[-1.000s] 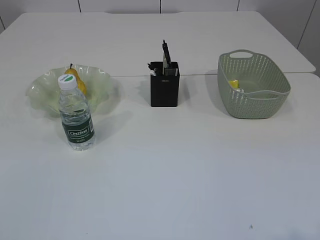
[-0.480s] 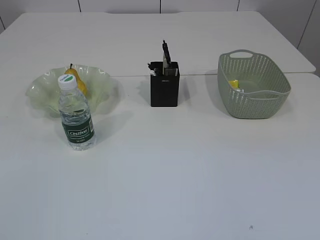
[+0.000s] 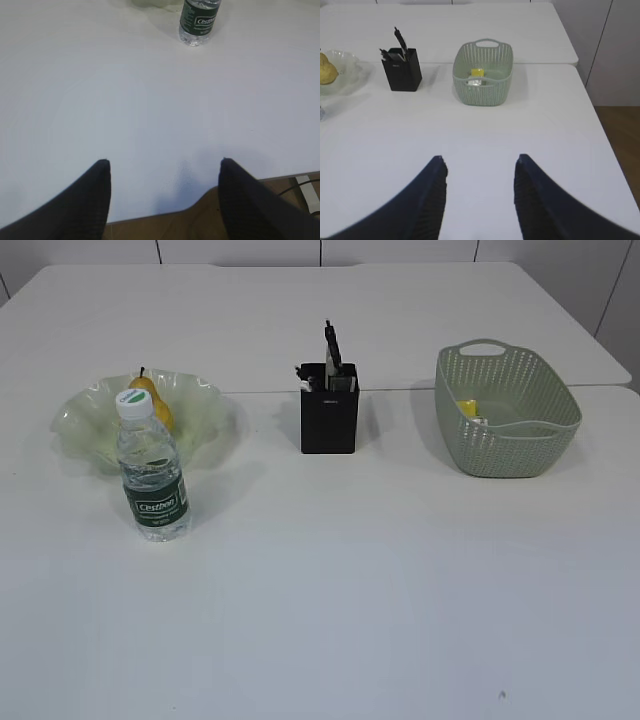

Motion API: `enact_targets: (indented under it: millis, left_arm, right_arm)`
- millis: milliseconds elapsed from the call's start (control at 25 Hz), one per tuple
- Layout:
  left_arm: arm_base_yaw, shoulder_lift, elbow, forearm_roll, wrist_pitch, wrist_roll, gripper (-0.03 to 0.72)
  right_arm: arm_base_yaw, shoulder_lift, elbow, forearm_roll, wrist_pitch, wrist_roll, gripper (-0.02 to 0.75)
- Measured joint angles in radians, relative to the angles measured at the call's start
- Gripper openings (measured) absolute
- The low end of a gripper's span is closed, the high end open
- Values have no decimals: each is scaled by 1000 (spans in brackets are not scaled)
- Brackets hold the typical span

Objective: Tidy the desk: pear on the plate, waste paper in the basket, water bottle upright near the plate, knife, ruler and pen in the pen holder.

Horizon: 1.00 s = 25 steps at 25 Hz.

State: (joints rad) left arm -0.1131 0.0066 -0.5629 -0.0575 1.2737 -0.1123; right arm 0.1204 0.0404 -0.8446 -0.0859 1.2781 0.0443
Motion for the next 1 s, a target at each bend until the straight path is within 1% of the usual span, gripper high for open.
enact_targets:
  millis: [320, 440, 480, 560, 720, 800, 840, 1000]
  left_arm:
    - [0, 0, 0, 4, 0, 0, 475]
    - [0, 0, 0, 23, 0, 0, 475]
    - [0, 0, 0, 35, -7, 0, 475]
    - [0, 0, 0, 65, -20, 0, 475]
    - [0, 0, 0, 111, -29, 0, 488]
    - [0, 0, 0, 115, -33, 0, 517]
    - [0, 0, 0, 115, -38, 0, 529]
    - [0, 0, 0, 111, -50, 0, 548]
  right_arm:
    - [0, -60, 200, 25, 0, 0, 332]
    - [0, -60, 268, 44, -39, 0, 332]
    - [0, -60, 286, 47, -57, 0, 350]
    - [0, -60, 322, 51, -90, 0, 340]
    - [0, -60, 339, 51, -118, 0, 337]
    - [0, -60, 339, 51, -120, 0, 345]
    - [0, -60, 339, 51, -122, 0, 367]
    - [0, -60, 339, 51, -124, 2, 366]
